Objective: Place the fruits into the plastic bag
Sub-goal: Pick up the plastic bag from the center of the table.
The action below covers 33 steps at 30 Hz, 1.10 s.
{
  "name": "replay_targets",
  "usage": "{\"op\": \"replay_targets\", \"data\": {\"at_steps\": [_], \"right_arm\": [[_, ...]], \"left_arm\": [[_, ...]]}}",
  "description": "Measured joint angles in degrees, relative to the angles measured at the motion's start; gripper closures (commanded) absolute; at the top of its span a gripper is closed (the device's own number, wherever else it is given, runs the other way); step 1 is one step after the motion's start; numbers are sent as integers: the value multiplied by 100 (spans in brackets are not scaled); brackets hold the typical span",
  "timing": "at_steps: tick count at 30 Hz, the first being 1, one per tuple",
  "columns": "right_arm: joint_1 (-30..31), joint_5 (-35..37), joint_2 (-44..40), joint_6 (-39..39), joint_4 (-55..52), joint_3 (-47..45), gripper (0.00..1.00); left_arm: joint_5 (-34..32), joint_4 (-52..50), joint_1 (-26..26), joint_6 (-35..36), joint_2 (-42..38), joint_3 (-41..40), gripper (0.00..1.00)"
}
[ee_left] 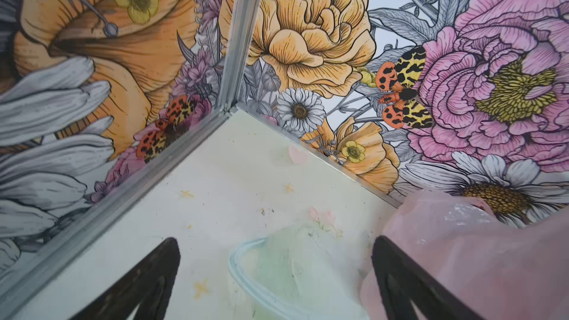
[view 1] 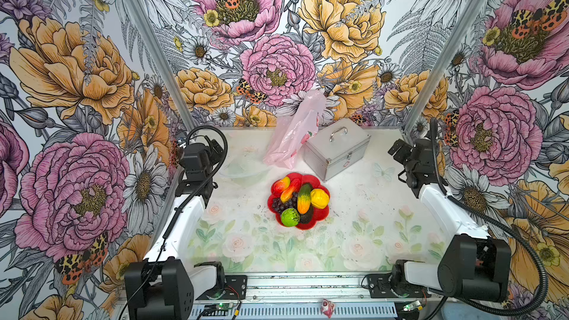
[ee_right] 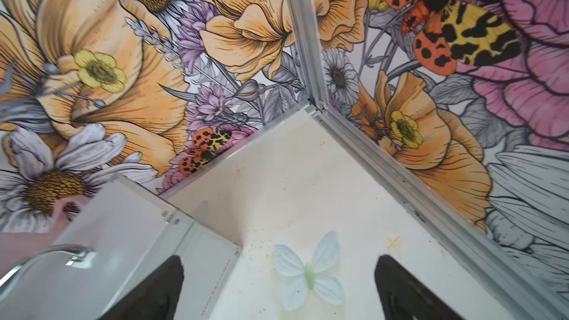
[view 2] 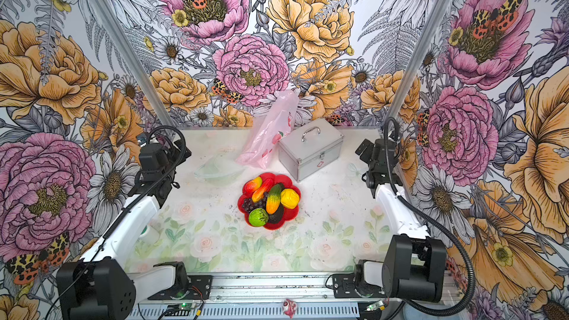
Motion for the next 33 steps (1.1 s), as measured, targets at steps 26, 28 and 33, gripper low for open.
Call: {"op": "replay_targets", "data": {"at_steps": [26,28,33], "right_arm": [[1058,-2975,544,1598,-1624,2275,10],[1058,-2977,374,1596,-1657,2216,10],[1058,-2975,24,1589,-1784,2111,10]], "left_arm": [[1482,-3939,-3134,1176,4518,6118,1],[1453,-4083,-3176,1248,4861,6448,1],[1220,-4352,-3261,1408,5486,7176,19]]}}
